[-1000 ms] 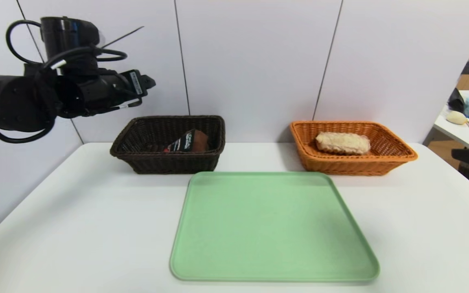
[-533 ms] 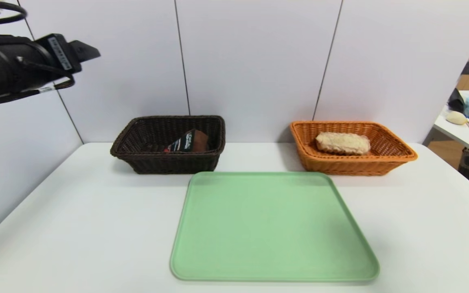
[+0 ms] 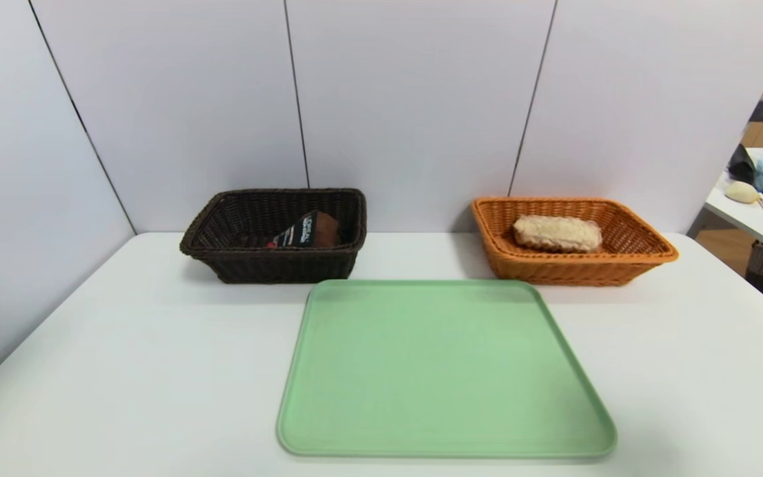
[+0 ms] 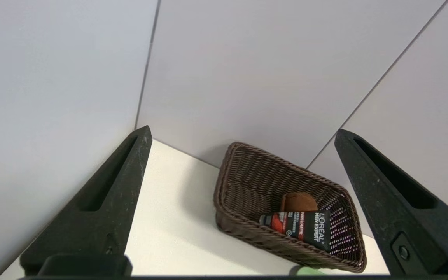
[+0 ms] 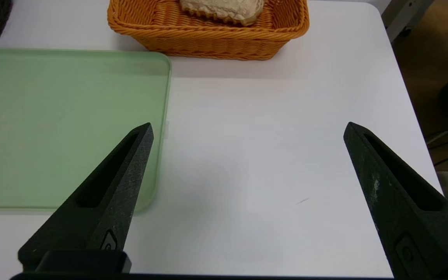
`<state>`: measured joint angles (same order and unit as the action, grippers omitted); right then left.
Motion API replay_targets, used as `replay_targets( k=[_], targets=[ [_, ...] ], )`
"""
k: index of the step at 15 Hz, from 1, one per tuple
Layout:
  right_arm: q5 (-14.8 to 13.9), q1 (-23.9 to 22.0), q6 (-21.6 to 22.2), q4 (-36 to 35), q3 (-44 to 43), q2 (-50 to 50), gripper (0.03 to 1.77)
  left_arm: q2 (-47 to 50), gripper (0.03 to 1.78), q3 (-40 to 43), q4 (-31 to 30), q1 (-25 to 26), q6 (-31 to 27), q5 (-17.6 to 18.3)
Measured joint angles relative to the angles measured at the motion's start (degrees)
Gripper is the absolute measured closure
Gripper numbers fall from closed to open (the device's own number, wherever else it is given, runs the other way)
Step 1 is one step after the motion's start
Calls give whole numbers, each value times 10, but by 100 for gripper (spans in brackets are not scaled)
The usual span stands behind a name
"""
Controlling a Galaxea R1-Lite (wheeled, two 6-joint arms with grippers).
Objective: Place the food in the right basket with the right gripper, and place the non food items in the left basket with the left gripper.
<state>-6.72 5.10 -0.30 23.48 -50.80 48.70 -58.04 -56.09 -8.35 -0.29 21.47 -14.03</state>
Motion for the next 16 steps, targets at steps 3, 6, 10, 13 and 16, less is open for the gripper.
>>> replay_targets(
  k=[3,6,10,13,16],
  targets=[
    [10,-15,1,0,33,-46,11,82,13,79,3,22,3,11],
    [21,-31,1,0,67,-98,11,146,12,146,3,30,1,12],
    [22,-40,1,4,104,-181,11,222,12,217,6,33,-37,14],
    [21,-41,-2,20,118,-239,11,266,12,255,6,33,-57,15],
    [17,-42,-3,22,137,-294,11,302,12,283,8,33,-78,30]
  ],
)
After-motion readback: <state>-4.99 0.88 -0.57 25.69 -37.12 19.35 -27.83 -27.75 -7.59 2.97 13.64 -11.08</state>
